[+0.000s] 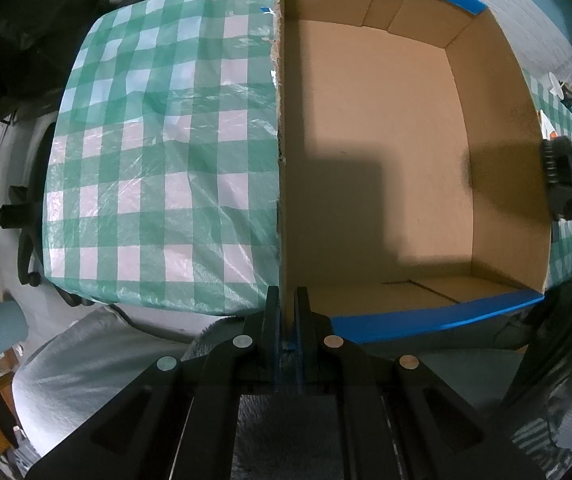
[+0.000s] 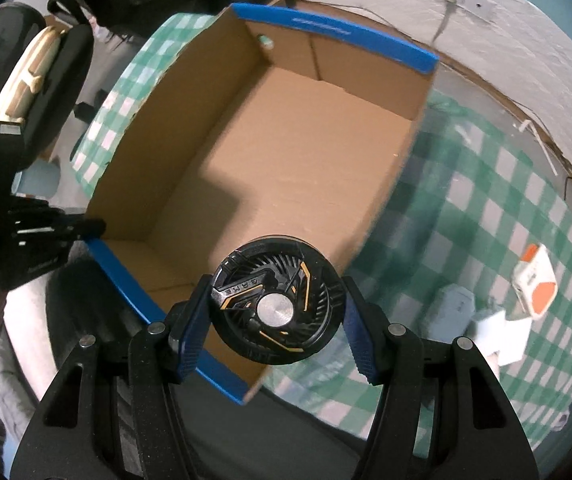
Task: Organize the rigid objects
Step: 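Carry the black fan with the right tool into the box and release, then return the right tool to the objects and grasp the grey UGREEN power bank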
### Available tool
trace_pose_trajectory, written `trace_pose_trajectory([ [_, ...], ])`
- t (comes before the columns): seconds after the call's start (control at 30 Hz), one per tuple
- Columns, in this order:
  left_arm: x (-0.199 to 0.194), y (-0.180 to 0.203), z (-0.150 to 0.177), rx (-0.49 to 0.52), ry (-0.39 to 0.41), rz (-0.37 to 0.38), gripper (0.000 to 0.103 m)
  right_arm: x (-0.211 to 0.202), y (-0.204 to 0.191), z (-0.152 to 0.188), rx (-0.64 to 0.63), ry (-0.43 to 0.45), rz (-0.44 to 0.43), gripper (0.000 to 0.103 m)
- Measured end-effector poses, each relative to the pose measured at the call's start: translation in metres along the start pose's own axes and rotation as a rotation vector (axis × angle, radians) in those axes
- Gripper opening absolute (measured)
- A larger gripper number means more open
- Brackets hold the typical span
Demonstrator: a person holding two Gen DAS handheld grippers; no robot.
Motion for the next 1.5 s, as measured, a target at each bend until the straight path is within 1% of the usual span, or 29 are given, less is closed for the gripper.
trace_pose_trajectory([
  [0.1,0.0,0.001,0.0,0.003,0.0,-0.002,0.006,0.011,-0.004,-0.002,-0.012,-0.016,0.027,0.062],
  [0.2,0.0,0.002,0.001,0.007,0.0,-0.005,0.006,0.019,-0.005,-0.002,-0.012,-0.029,0.031,0.062],
  [0.4,0.001,0.008,0.006,0.023,-0.001,0.008,0.006,0.019,-0.005,0.005,-0.007,-0.046,0.075,0.062],
  [0.63,0.006,0.009,0.003,0.026,-0.011,0.0,0.006,0.021,-0.005,0.005,0.002,-0.04,0.072,0.062],
  [0.8,0.005,0.012,0.004,0.029,-0.009,-0.009,0.006,0.021,-0.009,0.003,-0.002,-0.022,0.069,0.067],
  [0.83,0.005,0.013,0.004,0.029,-0.012,-0.005,0.006,0.019,-0.009,0.003,-0.005,-0.013,0.065,0.068],
  [0.87,0.005,0.013,0.004,0.028,-0.013,-0.003,0.006,0.017,-0.01,0.004,-0.006,-0.007,0.067,0.072],
  [0.97,0.005,0.014,0.005,0.035,-0.015,-0.01,0.006,0.01,-0.01,0.005,-0.001,0.012,0.064,0.075],
  [1.2,0.004,0.016,0.006,0.04,-0.012,-0.013,0.006,-0.019,-0.002,0.012,0.01,0.066,0.067,0.075],
  [1.5,0.002,0.016,0.006,0.045,-0.01,-0.014,0.006,-0.054,0.042,0.035,0.074,0.091,0.091,0.075],
])
Point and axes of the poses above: each gripper's, at about its wrist camera, not at the fingertips, and x roughly the way its jaws point, y to its right, z to its underside, the point moved 2 cm from there along x, roughly the way its jaws point, and after that the axes turned 3 degrees about -y, right-handed, at the moved point
